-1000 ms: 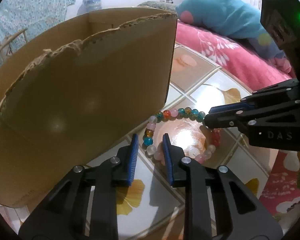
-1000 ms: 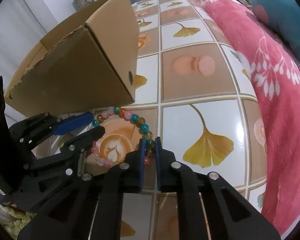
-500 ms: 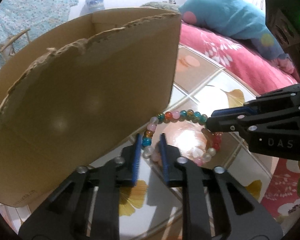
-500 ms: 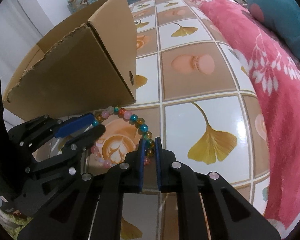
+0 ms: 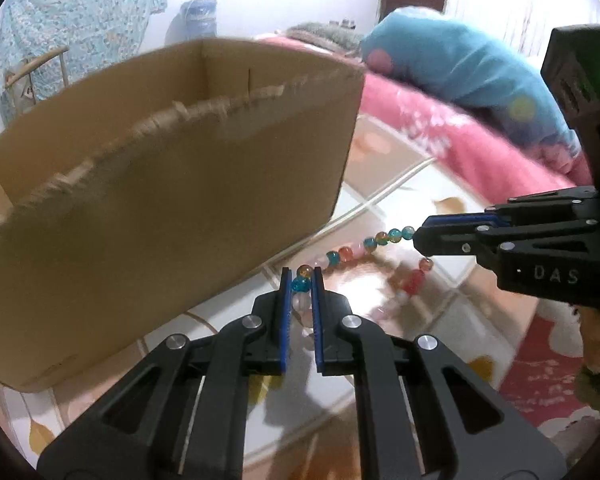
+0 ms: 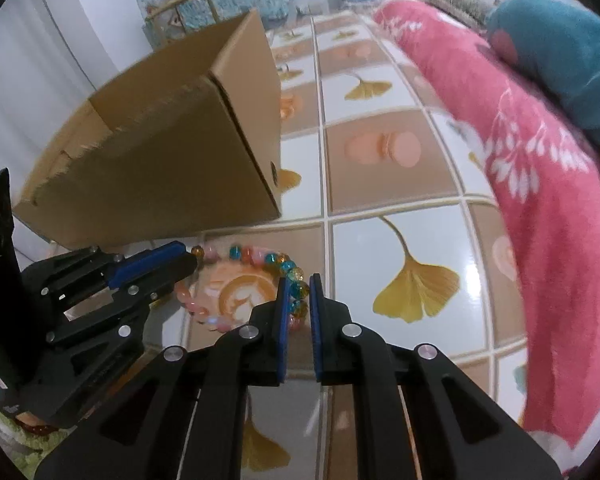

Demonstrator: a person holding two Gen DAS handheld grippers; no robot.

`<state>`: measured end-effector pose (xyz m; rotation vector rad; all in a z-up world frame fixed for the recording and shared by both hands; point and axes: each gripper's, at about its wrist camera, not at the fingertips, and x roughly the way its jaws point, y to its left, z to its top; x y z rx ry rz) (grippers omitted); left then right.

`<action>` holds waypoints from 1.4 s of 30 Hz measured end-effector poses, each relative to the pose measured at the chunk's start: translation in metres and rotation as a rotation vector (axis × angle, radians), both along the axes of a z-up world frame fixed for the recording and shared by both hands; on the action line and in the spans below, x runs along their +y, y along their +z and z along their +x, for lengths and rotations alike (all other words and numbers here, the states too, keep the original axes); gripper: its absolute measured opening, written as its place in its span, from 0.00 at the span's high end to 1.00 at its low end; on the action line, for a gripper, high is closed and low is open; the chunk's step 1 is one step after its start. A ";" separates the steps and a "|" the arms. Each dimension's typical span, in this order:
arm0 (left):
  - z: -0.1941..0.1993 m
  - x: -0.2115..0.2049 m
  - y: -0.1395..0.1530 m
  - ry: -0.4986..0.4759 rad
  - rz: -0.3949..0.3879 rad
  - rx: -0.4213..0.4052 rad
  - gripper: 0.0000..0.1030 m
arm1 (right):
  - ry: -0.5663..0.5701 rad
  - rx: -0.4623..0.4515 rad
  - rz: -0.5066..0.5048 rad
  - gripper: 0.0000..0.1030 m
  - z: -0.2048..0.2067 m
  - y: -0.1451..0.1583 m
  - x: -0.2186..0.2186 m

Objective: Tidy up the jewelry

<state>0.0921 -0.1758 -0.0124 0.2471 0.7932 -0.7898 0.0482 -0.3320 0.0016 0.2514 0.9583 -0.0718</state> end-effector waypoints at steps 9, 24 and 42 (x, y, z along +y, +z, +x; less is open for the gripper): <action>-0.025 0.031 0.091 -0.048 -0.155 -0.124 0.92 | 0.083 -0.200 -0.035 0.90 -0.013 0.093 0.018; 0.099 0.024 0.091 0.090 -0.073 0.050 0.92 | 0.331 -0.169 -0.092 0.90 0.122 0.104 0.028; 0.109 0.039 0.066 0.144 -0.016 0.159 0.64 | 0.255 -0.160 -0.045 0.78 0.123 0.098 0.004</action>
